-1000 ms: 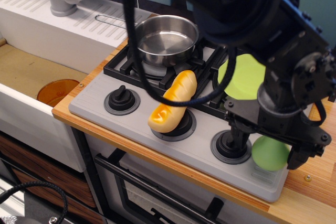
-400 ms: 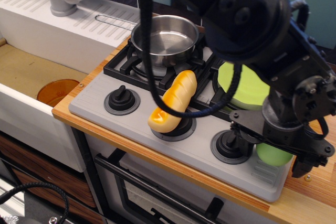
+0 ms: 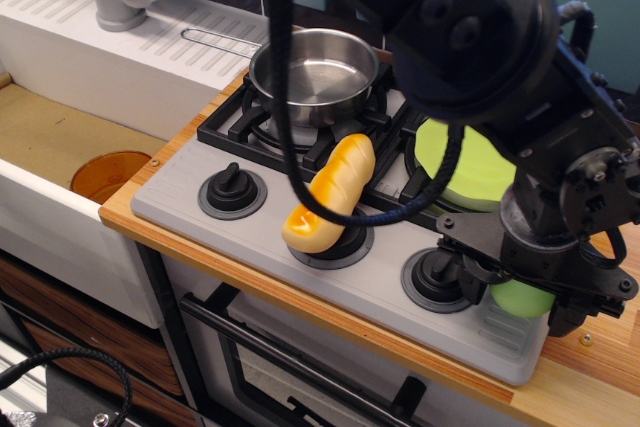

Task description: Put pear on plate and bread in pot or pan on stove

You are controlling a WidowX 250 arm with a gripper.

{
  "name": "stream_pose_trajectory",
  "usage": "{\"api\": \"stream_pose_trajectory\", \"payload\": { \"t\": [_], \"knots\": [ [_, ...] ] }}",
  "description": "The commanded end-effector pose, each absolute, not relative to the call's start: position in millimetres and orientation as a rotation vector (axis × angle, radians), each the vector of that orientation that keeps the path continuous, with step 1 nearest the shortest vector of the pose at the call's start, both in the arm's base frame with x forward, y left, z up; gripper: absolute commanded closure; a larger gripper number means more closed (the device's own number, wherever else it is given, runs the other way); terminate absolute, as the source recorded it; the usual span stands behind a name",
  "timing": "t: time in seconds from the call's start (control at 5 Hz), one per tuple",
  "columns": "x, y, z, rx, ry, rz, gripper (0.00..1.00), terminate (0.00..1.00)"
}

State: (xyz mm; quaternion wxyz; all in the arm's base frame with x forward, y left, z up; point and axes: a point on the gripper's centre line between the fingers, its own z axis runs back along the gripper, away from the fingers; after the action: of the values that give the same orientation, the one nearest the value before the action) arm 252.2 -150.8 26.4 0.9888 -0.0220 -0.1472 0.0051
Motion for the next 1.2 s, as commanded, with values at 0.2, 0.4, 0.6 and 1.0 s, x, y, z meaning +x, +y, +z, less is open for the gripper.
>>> {"api": "stream_pose_trajectory", "payload": {
  "t": [0.2,0.4,0.6,1.0],
  "knots": [
    [255.3,-151.7,54.8,-0.048,-0.295,0.002,1.0,0.0],
    [255.3,-143.4,80.8,-0.03,-0.254,-0.008,1.0,0.0],
    [260.9,-134.4,104.5,-0.008,-0.223,-0.021,1.0,0.0],
    [309.4,-98.9,132.1,0.05,-0.211,-0.091,1.0,0.0]
  ]
}}
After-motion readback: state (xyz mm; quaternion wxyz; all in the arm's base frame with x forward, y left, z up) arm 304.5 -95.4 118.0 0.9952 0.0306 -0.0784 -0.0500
